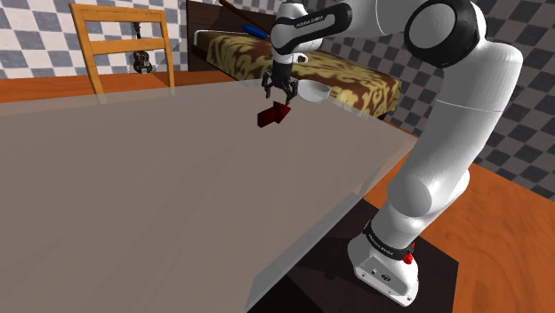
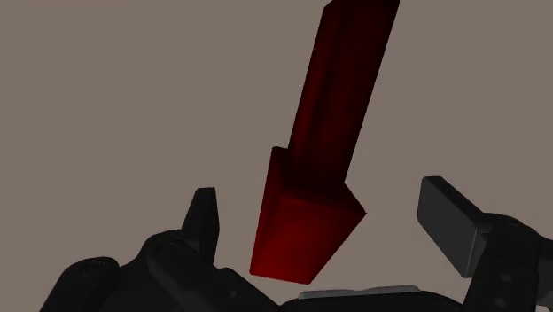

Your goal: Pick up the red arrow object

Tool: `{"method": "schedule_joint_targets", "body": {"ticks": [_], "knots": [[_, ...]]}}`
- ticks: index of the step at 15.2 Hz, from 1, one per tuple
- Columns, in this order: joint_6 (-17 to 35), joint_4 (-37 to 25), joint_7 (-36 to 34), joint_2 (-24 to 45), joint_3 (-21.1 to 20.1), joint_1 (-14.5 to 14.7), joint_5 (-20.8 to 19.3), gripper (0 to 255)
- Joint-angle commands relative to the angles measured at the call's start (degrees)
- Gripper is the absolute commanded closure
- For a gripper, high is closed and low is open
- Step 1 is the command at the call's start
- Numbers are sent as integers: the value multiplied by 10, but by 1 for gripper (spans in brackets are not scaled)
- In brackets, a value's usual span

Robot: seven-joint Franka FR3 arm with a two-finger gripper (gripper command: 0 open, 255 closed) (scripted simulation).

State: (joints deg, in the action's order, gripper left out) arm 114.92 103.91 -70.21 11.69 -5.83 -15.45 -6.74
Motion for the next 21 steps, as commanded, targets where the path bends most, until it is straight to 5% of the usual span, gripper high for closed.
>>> {"method": "schedule_joint_targets", "body": {"ticks": [1,9,10,21], "knots": [[6,-7,-14,15,5,-2,-3,0],[51,20,-20,33,6,-2,-7,0],[52,20,-20,34,6,-2,-7,255],[38,13,-18,27,6,-2,-6,255]]}}
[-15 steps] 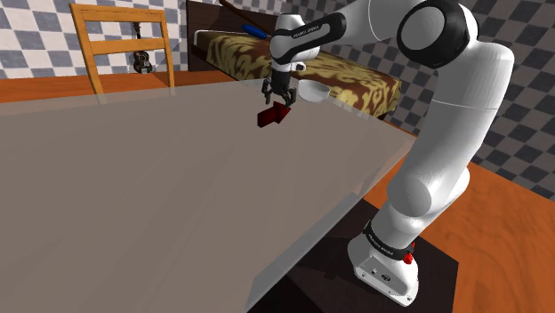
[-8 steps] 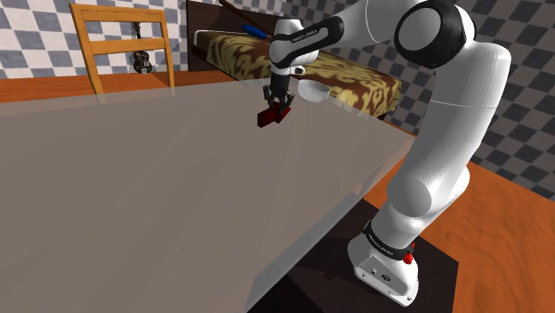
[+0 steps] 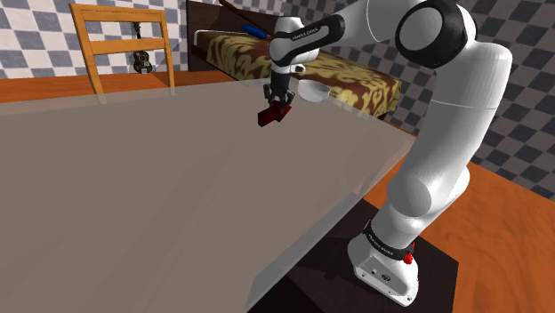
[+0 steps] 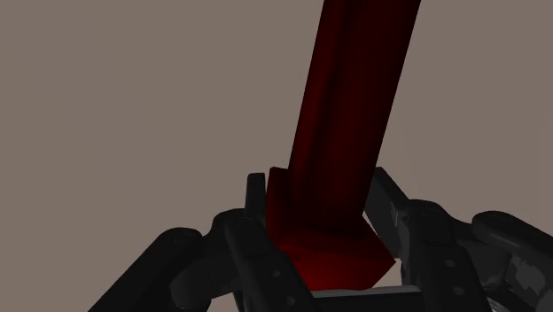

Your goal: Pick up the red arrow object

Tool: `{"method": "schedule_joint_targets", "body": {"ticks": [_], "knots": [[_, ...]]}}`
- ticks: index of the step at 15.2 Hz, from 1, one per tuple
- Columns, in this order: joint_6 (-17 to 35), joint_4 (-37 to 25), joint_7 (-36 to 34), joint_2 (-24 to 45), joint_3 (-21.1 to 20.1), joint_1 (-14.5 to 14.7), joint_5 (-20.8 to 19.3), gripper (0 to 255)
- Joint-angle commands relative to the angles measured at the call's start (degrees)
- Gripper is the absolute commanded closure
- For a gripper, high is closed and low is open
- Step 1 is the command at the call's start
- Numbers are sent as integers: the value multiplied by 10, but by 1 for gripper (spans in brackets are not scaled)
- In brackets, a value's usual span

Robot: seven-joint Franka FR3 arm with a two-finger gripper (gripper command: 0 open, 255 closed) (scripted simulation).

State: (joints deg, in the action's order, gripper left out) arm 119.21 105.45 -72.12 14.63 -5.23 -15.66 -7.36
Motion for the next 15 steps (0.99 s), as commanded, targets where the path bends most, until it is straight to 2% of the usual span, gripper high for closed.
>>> {"method": "schedule_joint_targets", "body": {"ticks": [1,13,15], "knots": [[-12,-7,2,-5,0,0,1,255],[-96,-67,11,-30,-2,0,8,255],[-97,-68,11,-30,-2,0,8,255]]}}
